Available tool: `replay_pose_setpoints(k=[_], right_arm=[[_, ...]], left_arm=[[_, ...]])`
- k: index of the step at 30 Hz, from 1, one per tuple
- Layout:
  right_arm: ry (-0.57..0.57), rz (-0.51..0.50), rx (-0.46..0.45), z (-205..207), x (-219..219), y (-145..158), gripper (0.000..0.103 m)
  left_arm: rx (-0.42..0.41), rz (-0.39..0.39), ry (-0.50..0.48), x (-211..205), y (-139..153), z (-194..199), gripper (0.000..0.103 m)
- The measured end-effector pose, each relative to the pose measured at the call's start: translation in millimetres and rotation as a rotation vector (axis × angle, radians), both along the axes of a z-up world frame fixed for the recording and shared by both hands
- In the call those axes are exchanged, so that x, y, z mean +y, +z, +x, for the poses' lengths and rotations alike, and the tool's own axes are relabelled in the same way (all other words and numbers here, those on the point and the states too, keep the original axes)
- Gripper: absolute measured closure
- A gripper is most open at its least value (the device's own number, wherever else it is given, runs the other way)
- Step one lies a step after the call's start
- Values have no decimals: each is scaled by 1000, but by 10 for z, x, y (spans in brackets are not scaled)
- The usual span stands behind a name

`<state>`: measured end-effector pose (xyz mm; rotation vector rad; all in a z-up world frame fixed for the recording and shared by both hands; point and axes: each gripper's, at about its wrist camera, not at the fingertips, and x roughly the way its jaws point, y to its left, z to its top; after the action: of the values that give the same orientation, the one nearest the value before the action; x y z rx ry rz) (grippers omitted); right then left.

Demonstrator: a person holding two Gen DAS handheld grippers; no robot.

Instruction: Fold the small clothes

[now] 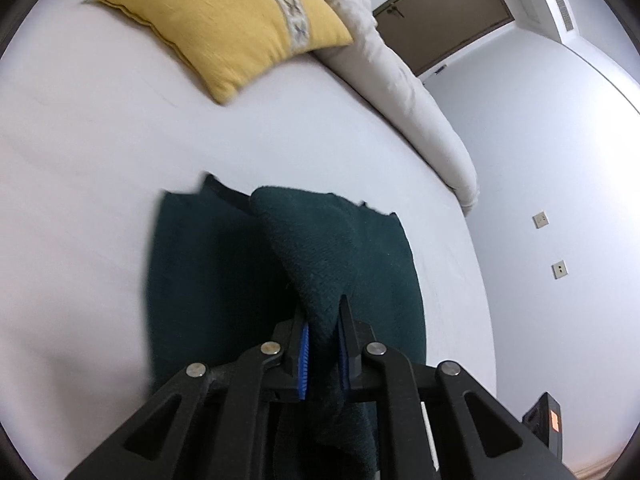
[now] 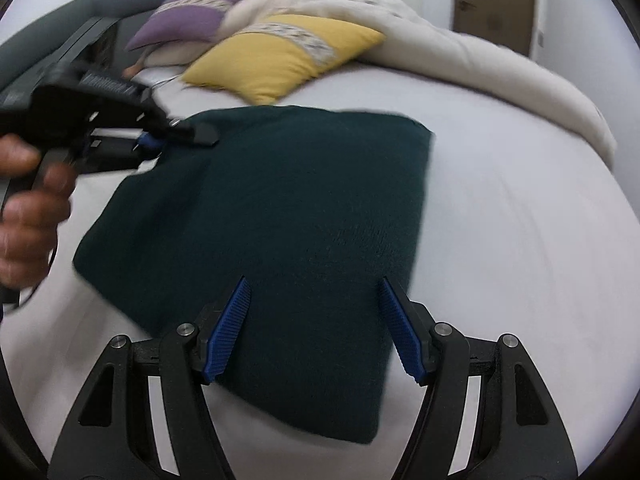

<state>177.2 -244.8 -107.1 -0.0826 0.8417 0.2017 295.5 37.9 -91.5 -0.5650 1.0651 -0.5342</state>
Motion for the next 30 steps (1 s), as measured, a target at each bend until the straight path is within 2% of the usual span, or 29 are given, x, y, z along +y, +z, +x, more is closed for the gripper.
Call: replay_pose_setpoints(k=[3, 6, 11, 16, 18, 19, 21, 24, 27, 30], right_arm=[[50, -22, 2, 14, 260, 7, 38], [91, -28, 12, -24, 429, -45, 38], [145, -76, 23, -126, 701, -201, 38], [134, -62, 41, -203, 734, -318, 38], [131, -51, 43, -240, 716, -342, 38], [131, -46, 41, -283, 707, -331, 38], [139, -11, 53, -366, 660, -269, 38], [144, 81, 51, -388, 521, -145, 38], [98, 233, 62, -465, 164, 6, 39], [40, 406, 75, -406, -268, 97, 39]], left_arm=[[38, 27, 17, 197, -159, 78, 90], [74, -8, 57, 361, -360, 119, 90], [70, -14, 63, 478, -429, 69, 90], [101, -41, 98, 496, -705, 98, 90], [108, -71, 115, 490, -721, 76, 87], [102, -59, 118, 498, -689, 62, 87], [63, 16, 125, 468, -542, -8, 85], [-55, 146, 165, 487, -181, -184, 86], [-181, 225, 151, 376, 159, -409, 86], [-249, 277, 83, 136, 261, -548, 86]])
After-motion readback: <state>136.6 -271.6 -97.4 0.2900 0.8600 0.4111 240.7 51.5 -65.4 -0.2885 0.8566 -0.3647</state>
